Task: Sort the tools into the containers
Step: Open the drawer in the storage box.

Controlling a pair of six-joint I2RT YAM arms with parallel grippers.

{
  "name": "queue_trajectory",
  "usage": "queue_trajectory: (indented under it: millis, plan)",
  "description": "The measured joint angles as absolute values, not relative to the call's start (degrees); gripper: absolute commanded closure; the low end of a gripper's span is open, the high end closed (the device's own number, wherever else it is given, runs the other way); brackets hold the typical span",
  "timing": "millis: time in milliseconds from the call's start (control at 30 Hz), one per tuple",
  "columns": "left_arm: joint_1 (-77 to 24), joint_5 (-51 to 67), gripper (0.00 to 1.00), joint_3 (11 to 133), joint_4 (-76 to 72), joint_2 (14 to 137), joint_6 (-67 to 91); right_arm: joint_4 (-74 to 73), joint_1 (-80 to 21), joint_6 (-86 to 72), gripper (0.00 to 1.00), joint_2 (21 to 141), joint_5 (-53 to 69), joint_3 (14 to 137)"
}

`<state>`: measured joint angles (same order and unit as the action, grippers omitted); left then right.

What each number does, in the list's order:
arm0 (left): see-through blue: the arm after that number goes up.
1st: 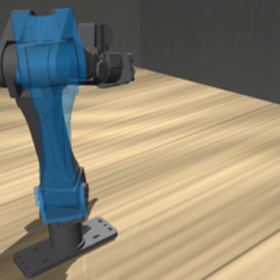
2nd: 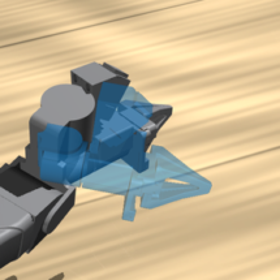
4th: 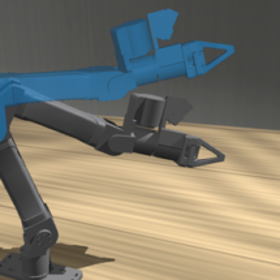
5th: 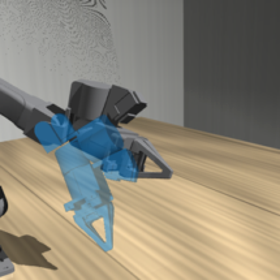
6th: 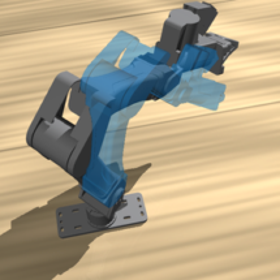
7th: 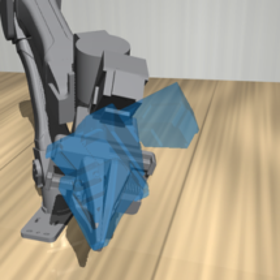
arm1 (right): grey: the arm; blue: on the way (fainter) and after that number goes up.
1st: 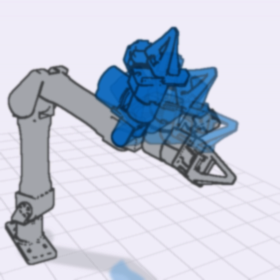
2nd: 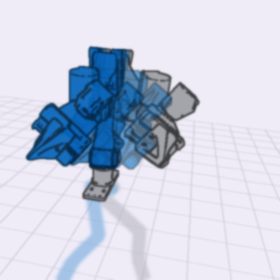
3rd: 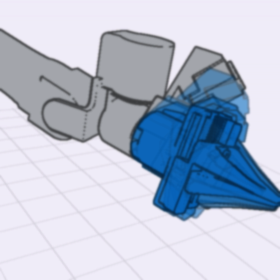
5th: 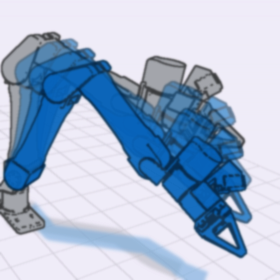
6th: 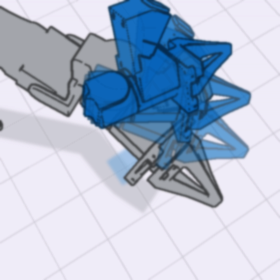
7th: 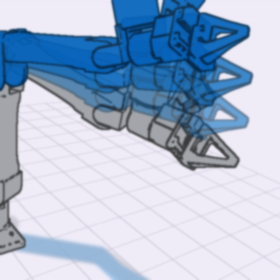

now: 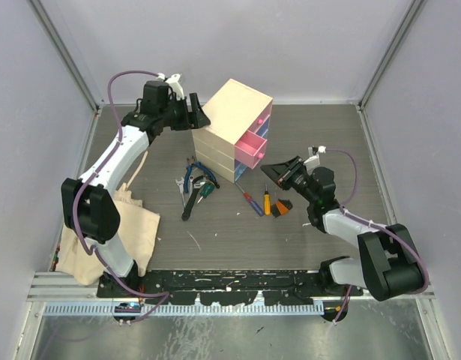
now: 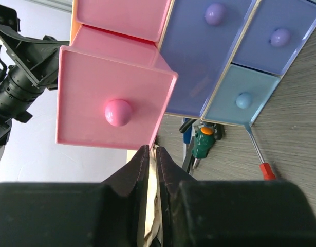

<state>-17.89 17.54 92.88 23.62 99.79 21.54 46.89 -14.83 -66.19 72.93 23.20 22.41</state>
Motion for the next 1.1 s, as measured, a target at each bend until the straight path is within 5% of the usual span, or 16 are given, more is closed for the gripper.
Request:
queue_trajectory:
  millis: [467,1100]
  plan:
    - [-17.9,17.5,0.28,92.9,23.6,99.8,21.5,43.6,-13.6,-64.8,0.51,67.2,23.6,21.9]
    - [-17.9,17.6,0.28,92.9,23.6,99.8,21.5,50.7,-13.6,-69.6,0.54,76.6,25.1,26.0]
